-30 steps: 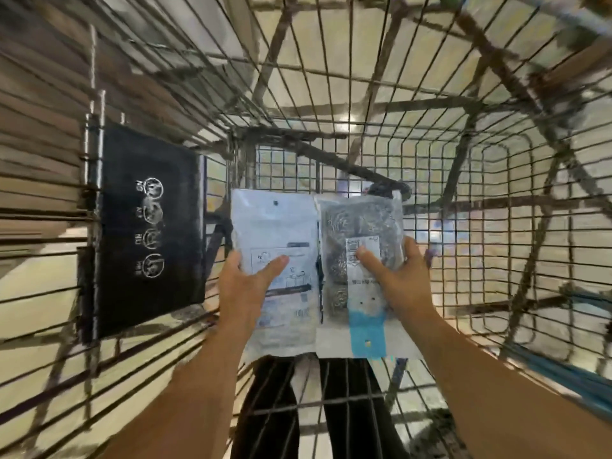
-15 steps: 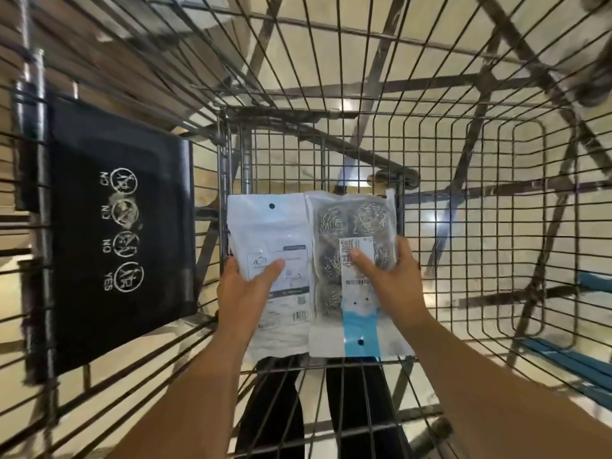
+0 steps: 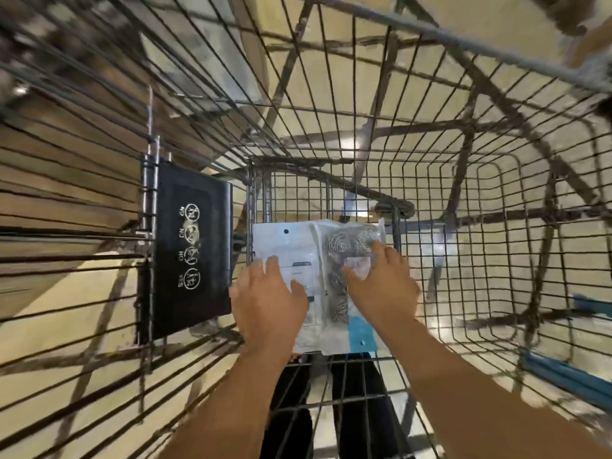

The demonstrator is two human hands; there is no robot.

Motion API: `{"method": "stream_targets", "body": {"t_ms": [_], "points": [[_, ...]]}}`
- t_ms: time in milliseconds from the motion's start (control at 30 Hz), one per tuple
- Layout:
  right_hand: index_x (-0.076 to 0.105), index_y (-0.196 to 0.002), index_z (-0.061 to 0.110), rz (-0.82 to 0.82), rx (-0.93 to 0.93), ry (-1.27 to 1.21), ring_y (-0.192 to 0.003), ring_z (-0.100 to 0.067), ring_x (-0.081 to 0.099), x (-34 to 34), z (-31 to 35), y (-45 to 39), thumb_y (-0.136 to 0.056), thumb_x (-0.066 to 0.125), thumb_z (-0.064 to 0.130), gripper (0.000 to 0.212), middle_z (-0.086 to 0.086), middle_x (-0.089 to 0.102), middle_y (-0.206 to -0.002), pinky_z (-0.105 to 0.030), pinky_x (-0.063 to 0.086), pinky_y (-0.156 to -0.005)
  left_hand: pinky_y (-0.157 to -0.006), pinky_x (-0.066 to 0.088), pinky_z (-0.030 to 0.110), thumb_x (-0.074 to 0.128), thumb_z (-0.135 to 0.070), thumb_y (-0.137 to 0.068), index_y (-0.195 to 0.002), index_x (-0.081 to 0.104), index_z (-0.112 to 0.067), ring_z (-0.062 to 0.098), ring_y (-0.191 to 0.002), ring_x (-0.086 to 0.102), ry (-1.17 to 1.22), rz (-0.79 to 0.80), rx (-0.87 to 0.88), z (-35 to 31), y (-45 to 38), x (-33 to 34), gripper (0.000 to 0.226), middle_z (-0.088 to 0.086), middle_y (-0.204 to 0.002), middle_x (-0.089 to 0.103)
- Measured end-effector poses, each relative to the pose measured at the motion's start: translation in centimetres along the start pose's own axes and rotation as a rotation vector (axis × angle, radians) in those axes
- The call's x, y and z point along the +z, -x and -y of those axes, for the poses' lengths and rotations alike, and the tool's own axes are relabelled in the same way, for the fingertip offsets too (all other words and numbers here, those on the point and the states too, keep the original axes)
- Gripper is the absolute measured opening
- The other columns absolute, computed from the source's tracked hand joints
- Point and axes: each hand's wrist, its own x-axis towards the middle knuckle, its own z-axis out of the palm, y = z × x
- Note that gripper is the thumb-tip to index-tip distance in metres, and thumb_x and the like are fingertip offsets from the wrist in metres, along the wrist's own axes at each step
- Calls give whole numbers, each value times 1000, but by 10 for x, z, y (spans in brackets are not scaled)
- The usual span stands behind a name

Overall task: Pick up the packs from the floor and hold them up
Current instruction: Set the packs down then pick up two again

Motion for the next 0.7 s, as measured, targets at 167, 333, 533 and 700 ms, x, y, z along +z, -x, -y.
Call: {"method": "stream_targets", "body": {"t_ms": [167, 333, 533, 700], "points": [[38, -155, 27, -76, -285, 49, -144, -27, 40, -70, 39, 45, -99, 54, 50, 63, -2, 45, -155, -48, 46, -108, -115, 31, 41, 46, -48, -95, -143, 51, -23, 23, -138, 41, -187, -85, 232, 4, 22, -102, 54, 1, -144, 54], [43, -155, 24, -228, -470, 134, -138, -30, 49, -159, 69, 107, -97, 55, 57, 68, -4, 51, -153, -49, 50, -105, -104, 43, 49, 59, -41, -85, -126, 67, -15, 32, -120, 59, -222, -285, 322, 21, 60, -213, 49, 8, -121, 67], [38, -157, 31, -407, -623, 225, -142, -27, 46, -260, 105, 190, -96, 47, 61, 69, 0, 47, -158, -46, 45, -109, -95, 35, 47, 65, -40, -73, -112, 74, -11, 36, -106, 66, -268, -526, 301, 49, 124, -334, 50, 11, -110, 72], [22, -160, 36, -485, -823, 245, -150, -20, 32, -323, 140, 247, -101, 46, 53, 66, 7, 33, -164, -43, 37, -117, -97, 47, 55, 60, -45, -73, -117, 74, -10, 40, -111, 65, -264, -619, 145, 77, 186, -407, 58, 16, -117, 72]]}}
